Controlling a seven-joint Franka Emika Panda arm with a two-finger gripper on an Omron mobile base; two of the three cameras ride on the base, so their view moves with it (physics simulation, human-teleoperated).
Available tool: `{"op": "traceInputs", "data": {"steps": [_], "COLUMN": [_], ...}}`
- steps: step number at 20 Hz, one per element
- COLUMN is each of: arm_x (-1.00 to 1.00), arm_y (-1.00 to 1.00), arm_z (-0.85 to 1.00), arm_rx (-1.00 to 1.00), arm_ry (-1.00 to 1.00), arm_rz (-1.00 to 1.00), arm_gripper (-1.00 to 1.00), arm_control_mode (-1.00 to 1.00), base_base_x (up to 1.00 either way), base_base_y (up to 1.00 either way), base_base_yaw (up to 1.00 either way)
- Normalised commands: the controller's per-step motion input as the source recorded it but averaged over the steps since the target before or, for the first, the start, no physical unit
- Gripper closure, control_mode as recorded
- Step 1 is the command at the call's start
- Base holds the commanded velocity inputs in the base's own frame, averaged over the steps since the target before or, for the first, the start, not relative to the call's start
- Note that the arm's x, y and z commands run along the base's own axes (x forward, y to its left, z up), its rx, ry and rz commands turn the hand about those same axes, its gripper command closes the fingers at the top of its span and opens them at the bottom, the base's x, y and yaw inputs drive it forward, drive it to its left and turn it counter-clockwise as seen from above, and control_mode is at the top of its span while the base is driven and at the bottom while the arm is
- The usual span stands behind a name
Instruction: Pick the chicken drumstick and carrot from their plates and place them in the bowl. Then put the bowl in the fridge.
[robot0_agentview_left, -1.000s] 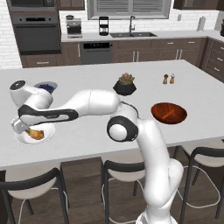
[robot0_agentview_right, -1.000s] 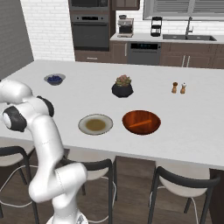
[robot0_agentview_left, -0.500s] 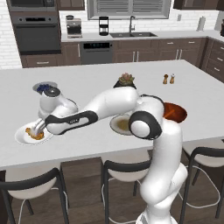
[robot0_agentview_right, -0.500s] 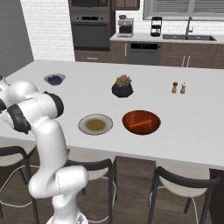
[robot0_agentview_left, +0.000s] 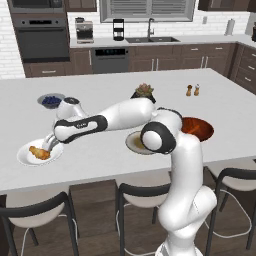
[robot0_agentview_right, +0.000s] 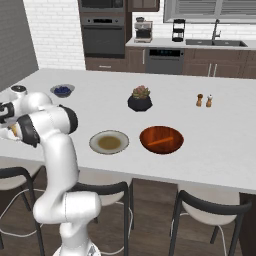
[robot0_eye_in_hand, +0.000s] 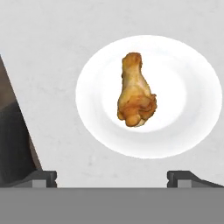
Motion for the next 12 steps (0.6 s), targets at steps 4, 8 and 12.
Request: {"op": "traceInputs", "data": {"steps": [4,8,12], "arm_x": [0.11,0.07,0.06], "arm_y": [0.27,0.31,0.04], "arm_z": [-0.11,-0.20,-0.23], "arm_rx": [-0.08,-0.07,-0.01], "arm_ry": [0.00,0.00,0.00], "arm_rz": [0.00,0.00,0.01], "arm_gripper": [-1.00,-1.00,-1.00], "arm_control_mode": [-1.00,-1.00,-1.00], "base_base_x": [0.00,0.00,0.00], "base_base_y": [0.00,0.00,0.00], "base_base_yaw": [0.00,0.00,0.00]}}
